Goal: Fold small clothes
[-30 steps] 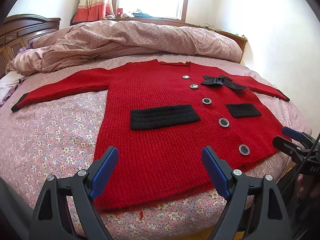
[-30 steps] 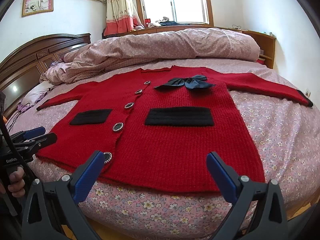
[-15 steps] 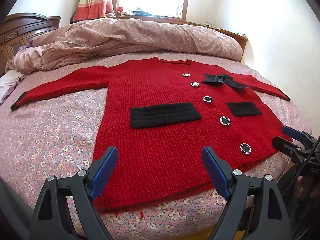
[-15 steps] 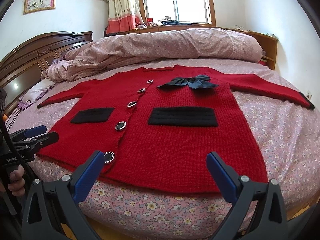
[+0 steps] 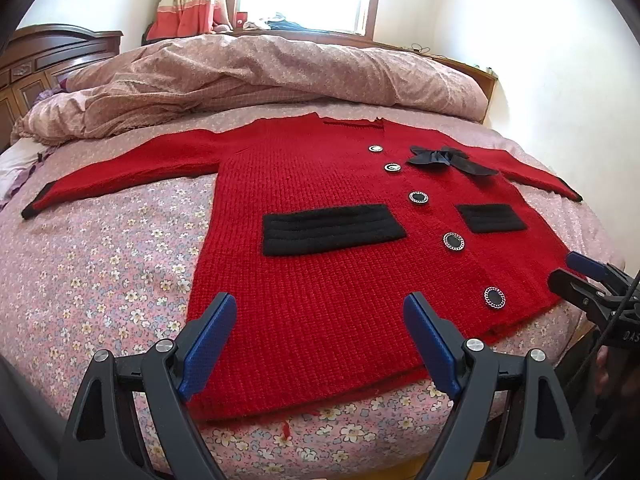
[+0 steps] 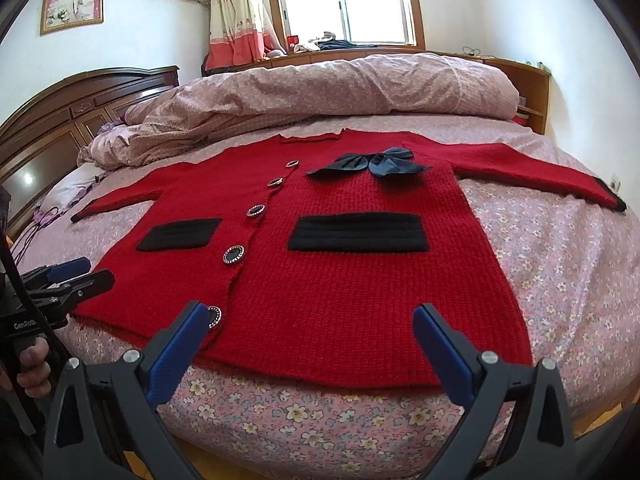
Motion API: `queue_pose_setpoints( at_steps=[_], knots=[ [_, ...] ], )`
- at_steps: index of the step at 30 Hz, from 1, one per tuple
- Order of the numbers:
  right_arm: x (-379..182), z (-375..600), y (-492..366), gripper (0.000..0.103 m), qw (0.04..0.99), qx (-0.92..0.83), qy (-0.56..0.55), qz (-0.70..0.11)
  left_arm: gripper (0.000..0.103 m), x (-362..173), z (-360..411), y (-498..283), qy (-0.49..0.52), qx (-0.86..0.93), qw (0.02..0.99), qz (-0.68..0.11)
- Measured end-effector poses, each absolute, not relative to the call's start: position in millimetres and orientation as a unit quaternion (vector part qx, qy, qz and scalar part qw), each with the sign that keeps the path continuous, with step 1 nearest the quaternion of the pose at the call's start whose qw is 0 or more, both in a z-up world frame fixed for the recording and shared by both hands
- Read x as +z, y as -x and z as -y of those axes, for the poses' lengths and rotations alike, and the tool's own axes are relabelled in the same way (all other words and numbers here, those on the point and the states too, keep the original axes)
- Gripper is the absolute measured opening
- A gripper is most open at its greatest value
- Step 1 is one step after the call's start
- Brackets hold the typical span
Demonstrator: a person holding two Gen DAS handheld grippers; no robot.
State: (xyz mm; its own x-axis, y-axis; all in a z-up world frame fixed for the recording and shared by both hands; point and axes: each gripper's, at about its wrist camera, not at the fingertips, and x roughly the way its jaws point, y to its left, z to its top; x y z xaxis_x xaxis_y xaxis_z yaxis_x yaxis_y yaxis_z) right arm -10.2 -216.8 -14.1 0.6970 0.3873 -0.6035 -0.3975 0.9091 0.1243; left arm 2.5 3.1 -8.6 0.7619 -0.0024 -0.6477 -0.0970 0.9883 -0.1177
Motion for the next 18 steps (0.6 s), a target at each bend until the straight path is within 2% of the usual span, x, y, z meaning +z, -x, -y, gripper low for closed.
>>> queue_pose_setpoints(
  at_steps=[18],
  knots=[
    [-13.9, 215.5, 10.8, 0.103, 0.921, 0.215, 0.011, -0.326, 0.081, -8.3, -3.8, -3.3, 0.074, 0.024, 0.934, -0.347]
  ],
)
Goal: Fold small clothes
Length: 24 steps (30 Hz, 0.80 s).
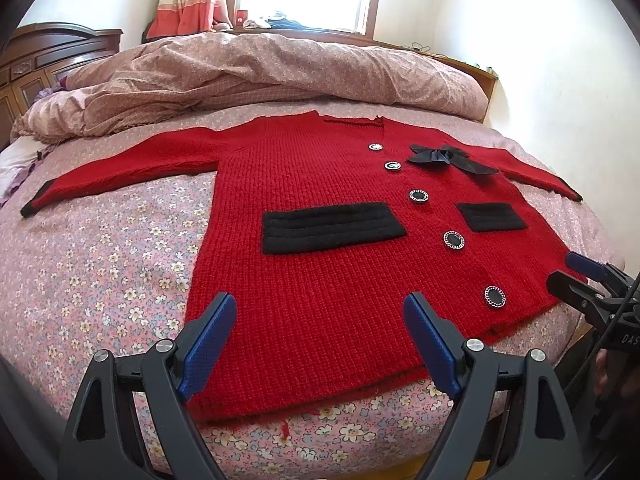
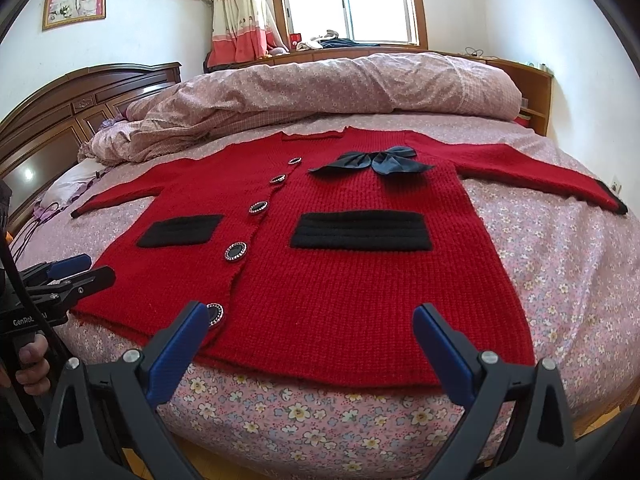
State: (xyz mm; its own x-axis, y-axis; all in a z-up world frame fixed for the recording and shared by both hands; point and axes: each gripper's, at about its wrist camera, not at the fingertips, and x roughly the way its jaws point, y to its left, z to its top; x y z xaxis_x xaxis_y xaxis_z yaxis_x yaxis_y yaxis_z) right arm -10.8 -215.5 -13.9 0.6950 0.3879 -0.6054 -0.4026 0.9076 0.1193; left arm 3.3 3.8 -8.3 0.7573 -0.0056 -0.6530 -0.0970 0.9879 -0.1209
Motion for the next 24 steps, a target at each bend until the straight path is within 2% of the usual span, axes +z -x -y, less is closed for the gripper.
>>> queue_pose_setpoints(
  at_steps=[24],
  knots=[
    [-18.4, 211.7, 11.2, 0.103, 0.919, 0.216, 0.017, -0.33, 0.081, -10.4, -6.5, -5.4, 0.077, 0.032, 0.931, -0.355]
  ],
)
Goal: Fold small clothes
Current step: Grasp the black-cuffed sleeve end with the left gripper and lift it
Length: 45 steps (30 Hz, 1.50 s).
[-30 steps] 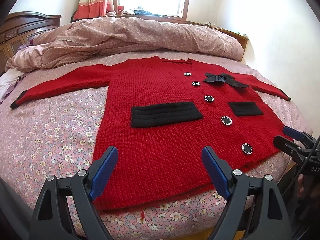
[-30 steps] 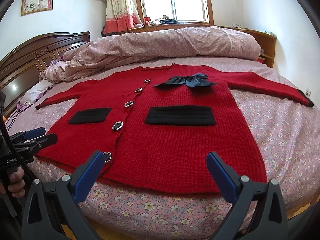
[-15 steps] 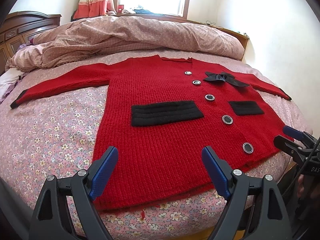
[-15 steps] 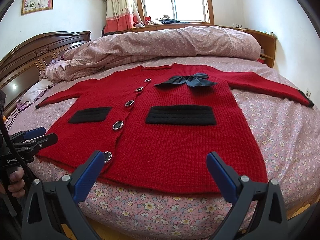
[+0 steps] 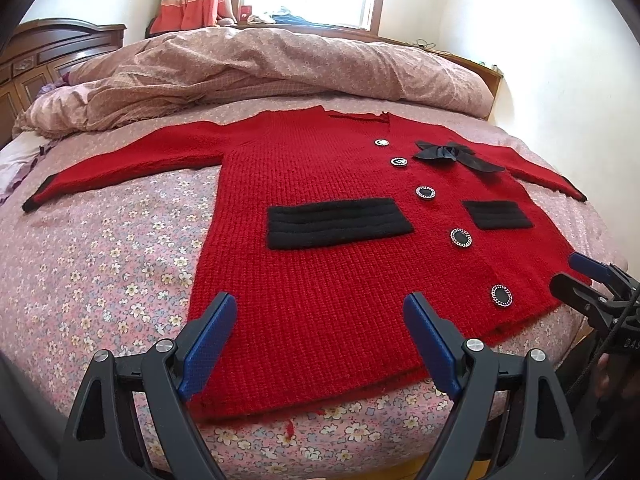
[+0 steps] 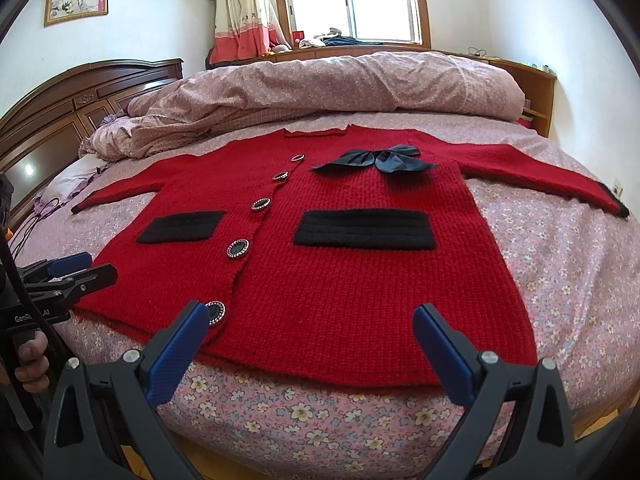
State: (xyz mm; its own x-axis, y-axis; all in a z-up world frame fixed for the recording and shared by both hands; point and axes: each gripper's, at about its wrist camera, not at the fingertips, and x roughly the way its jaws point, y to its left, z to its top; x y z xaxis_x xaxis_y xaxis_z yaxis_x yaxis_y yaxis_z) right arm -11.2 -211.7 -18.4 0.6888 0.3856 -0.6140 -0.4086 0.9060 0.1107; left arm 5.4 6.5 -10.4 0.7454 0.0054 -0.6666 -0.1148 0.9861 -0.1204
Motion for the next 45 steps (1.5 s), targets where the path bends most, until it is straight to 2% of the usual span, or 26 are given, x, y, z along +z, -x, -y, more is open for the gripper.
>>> queue_pose_setpoints(
  at_steps=[5, 10, 20, 24, 30, 43, 44, 45],
  knots=[
    [-14.9, 206.4, 4.7, 0.103, 0.915, 0.228, 0.016, -0.333, 0.081, -2.4, -19.6, -10.8, 0.08, 0.044, 0.93, -0.355],
    [-6.8, 193.2, -14.7, 0.103, 0.915, 0.239, 0.033, -0.322, 0.081, 16.7, -75.2, -23.2, 0.13, 0.058, 0.928, -0.345],
    [7.7, 165.0, -79.3, 0.103, 0.915, 0.263, 0.047, -0.303, 0.081, 39.9, -263.4, -57.9, 0.204, 0.172, 0.901, -0.341],
    [8.9, 160.2, -103.7, 0.103, 0.915, 0.266, 0.04, -0.301, 0.081, 17.5, -337.6, -63.3, 0.273, 0.246, 0.865, -0.342],
    [-2.6, 160.1, -117.2, 0.103, 0.909, 0.261, 0.028, -0.325, 0.081, -46.8, -407.9, -45.8, 0.534, 0.236, 0.76, -0.285],
    [-8.8, 152.2, -110.0, 0.103, 0.903, 0.272, 0.055, -0.327, 0.081, -57.6, -463.8, -59.4, 0.584, 0.23, 0.75, -0.206],
    [-9.0, 153.1, -112.1, 0.103, 0.904, 0.27, 0.05, -0.329, 0.079, -57.3, -463.2, -59.7, 0.582, 0.232, 0.752, -0.204],
    [-9.4, 154.0, -113.8, 0.103, 0.904, 0.268, 0.046, -0.331, 0.073, -57.4, -466.1, -60.8, 0.578, 0.237, 0.754, -0.203]
  ],
)
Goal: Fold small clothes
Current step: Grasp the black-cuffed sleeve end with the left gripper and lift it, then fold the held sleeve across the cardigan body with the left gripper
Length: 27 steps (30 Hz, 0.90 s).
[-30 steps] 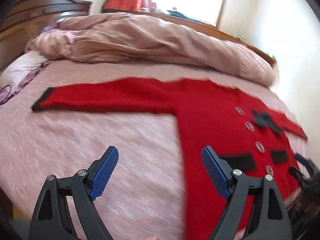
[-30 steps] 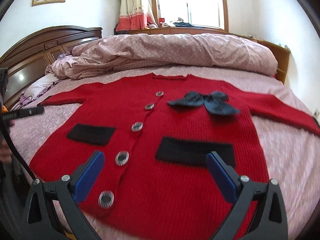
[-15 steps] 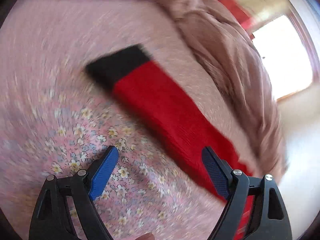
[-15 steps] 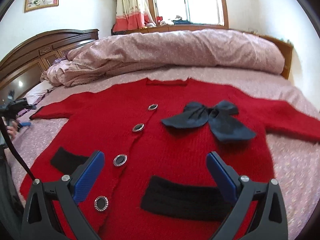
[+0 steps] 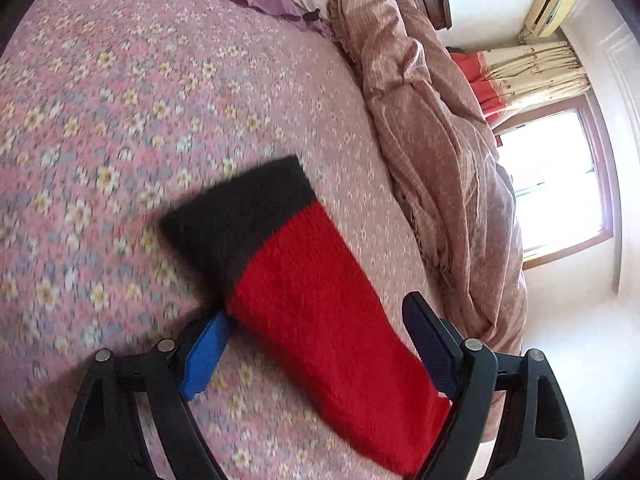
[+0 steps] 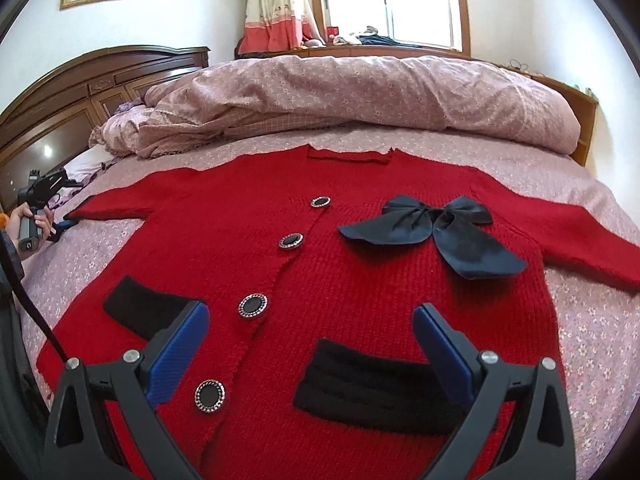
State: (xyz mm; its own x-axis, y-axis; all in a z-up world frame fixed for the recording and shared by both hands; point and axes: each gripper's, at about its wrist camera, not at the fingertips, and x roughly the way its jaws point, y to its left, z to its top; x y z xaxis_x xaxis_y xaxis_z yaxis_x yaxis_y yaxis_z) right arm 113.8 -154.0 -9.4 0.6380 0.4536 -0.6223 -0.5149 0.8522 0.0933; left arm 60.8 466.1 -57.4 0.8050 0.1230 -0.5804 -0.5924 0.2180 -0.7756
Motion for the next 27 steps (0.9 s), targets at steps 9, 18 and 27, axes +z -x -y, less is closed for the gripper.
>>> queue_pose_setpoints(
  at_steps=[9, 18, 27],
  knots=[
    [-19.8, 156.9, -121.1, 0.103, 0.898, 0.265, 0.027, -0.351, 0.002, -63.2, -480.9, -52.3, 0.59, 0.262, 0.739, -0.19],
    [-15.2, 169.8, -137.7, 0.103, 0.892, 0.274, -0.023, -0.36, 0.002, 31.5, -403.7, -110.9, 0.468, 0.184, 0.848, -0.168],
    [13.1, 253.7, -173.1, 0.103, 0.915, 0.224, -0.114, -0.317, 0.002, 115.9, -224.1, -218.3, 0.385, 0.038, 0.905, -0.179]
  ],
)
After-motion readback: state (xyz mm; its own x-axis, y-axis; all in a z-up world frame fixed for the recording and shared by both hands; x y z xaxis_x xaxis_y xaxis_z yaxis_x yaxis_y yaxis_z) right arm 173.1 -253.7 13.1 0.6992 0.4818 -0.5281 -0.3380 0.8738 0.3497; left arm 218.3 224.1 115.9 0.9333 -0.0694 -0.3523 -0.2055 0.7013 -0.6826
